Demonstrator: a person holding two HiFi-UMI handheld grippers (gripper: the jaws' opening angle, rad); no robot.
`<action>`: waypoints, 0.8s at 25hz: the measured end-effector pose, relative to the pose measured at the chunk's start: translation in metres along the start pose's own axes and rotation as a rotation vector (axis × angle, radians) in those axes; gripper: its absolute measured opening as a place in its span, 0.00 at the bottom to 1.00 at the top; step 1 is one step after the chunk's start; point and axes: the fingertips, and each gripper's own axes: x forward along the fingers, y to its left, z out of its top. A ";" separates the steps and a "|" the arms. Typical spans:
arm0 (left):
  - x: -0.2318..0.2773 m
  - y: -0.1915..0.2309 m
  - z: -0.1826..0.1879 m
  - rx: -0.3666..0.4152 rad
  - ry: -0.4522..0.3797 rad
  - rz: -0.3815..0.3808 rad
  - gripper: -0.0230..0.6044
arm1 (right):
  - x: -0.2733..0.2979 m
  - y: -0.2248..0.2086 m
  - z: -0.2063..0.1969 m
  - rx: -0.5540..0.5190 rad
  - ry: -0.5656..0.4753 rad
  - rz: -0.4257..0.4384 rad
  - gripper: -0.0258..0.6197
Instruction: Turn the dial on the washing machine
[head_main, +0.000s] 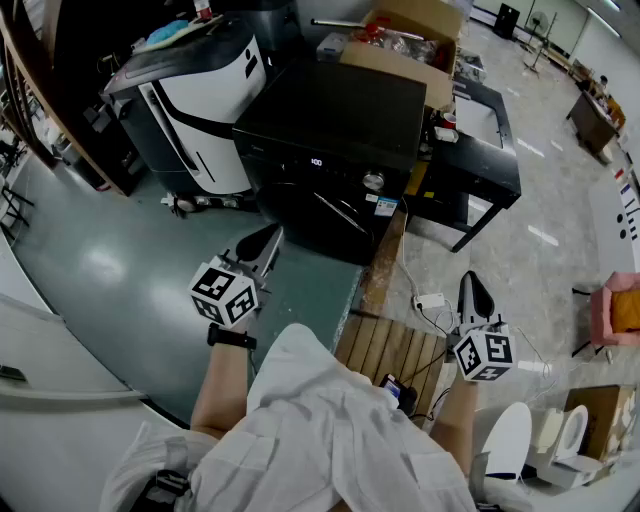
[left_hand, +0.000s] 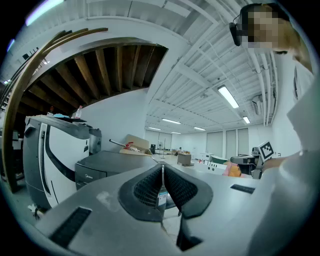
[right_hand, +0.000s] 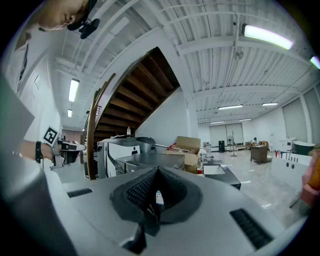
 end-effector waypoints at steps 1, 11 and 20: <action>0.000 0.000 0.000 0.001 0.001 -0.002 0.06 | -0.001 0.000 0.000 0.001 0.000 -0.001 0.04; -0.001 -0.004 -0.002 0.006 0.006 0.000 0.06 | -0.003 -0.002 -0.004 0.015 -0.005 0.005 0.04; -0.011 -0.012 -0.009 0.000 0.017 0.010 0.06 | -0.008 0.005 -0.011 0.077 -0.032 0.075 0.04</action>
